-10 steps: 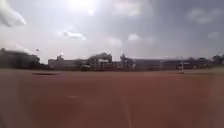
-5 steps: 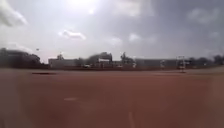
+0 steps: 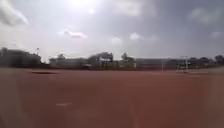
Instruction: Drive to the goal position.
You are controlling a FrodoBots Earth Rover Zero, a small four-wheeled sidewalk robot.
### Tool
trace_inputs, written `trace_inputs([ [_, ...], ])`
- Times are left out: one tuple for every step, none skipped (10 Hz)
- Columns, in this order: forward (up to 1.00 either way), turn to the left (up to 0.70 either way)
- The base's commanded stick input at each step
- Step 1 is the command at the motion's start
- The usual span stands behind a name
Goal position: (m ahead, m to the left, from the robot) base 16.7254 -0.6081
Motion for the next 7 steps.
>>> trace_inputs([
  [0.70, -0.13],
  [0.70, -0.33],
  [0.70, -0.35],
  [0.70, -0.35],
  [0.70, -0.35],
  [0.70, -0.24],
  [0.70, -0.09],
])
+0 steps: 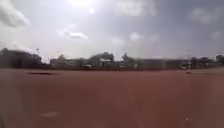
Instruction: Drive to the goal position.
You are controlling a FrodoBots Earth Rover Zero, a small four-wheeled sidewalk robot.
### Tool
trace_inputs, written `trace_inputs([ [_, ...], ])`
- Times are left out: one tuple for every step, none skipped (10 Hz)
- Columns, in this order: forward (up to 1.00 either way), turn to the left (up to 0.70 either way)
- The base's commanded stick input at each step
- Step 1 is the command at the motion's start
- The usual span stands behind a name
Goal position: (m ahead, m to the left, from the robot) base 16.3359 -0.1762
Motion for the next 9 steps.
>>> trace_inputs([
  [0.70, -0.01],
  [0.70, 0.00],
  [0.70, 0.00],
  [0.70, 0.00],
  [0.70, 0.00],
  [0.70, 0.00],
  [0.70, 0.00],
  [0.70, 0.00],
  [0.70, 0.00],
])
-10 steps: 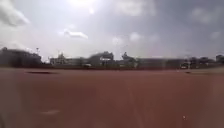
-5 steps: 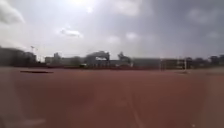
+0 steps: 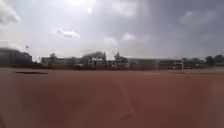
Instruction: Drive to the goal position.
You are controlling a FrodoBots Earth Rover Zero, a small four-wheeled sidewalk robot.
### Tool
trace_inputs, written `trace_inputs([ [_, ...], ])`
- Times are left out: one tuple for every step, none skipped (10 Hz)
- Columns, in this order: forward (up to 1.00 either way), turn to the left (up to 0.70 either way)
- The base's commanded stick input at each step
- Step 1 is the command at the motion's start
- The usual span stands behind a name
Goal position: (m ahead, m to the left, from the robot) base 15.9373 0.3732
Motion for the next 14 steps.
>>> trace_inputs([
  [0.70, 0.00],
  [0.70, 0.00],
  [0.70, 0.00],
  [0.70, 0.00],
  [0.70, 0.00],
  [0.70, 0.00],
  [0.70, 0.00],
  [0.70, 0.00],
  [0.70, 0.00],
  [0.70, 0.00],
  [0.70, 0.00],
  [0.70, 0.00],
  [0.70, 0.00],
  [0.70, 0.00],
])
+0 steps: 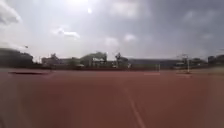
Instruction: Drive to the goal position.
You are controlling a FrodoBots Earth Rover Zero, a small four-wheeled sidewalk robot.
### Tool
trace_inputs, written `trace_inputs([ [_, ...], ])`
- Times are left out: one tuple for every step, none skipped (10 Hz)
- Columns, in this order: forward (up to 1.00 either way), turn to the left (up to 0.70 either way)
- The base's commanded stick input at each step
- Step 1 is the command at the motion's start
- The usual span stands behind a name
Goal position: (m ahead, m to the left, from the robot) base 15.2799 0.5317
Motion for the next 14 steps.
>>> trace_inputs([
  [0.70, 0.00],
  [0.70, 0.00],
  [0.70, 0.00],
  [0.70, 0.00],
  [0.70, 0.00],
  [0.70, 0.00],
  [0.70, 0.00],
  [0.70, 0.00],
  [0.70, 0.00],
  [0.70, 0.00],
  [0.70, 0.00],
  [0.70, 0.00],
  [0.70, 0.00],
  [0.70, 0.00],
])
